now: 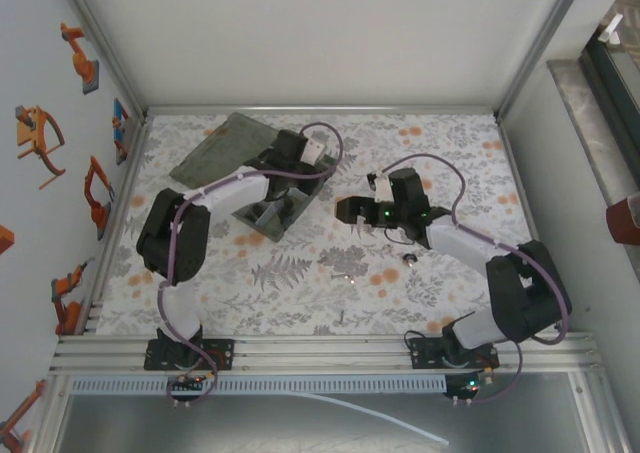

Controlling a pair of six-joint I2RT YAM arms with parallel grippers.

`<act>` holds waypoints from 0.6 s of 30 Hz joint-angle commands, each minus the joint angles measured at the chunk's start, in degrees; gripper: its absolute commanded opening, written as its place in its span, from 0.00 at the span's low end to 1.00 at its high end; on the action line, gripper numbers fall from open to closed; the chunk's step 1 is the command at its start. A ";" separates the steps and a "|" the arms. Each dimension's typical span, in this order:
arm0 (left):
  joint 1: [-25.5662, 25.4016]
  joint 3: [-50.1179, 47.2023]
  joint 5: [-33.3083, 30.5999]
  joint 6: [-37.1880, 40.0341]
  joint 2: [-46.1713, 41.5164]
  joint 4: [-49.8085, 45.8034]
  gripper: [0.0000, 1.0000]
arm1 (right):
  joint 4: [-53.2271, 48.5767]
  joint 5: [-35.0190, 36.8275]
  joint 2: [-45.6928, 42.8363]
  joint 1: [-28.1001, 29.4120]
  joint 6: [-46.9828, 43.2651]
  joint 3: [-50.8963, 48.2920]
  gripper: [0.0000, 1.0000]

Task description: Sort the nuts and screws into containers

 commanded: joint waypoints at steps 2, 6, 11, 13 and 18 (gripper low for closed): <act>2.07 3.21 -0.49 1.18 2.98 1.98 0.00 | 0.54 1.82 1.24 -0.36 -1.23 2.79 0.98; 2.70 4.83 -0.35 2.28 5.71 1.07 0.01 | -1.55 1.99 3.46 -0.35 -2.01 4.95 0.98; 2.70 4.92 0.11 2.76 6.85 1.13 0.02 | -1.63 1.59 4.54 -0.37 -1.78 5.60 0.98; 2.70 4.90 0.00 2.81 7.10 1.15 0.04 | -1.97 1.74 4.41 -0.37 -1.82 5.61 0.98; 2.53 4.58 -0.47 2.46 6.68 1.38 0.12 | -2.33 2.24 2.56 -0.38 -1.89 4.41 0.98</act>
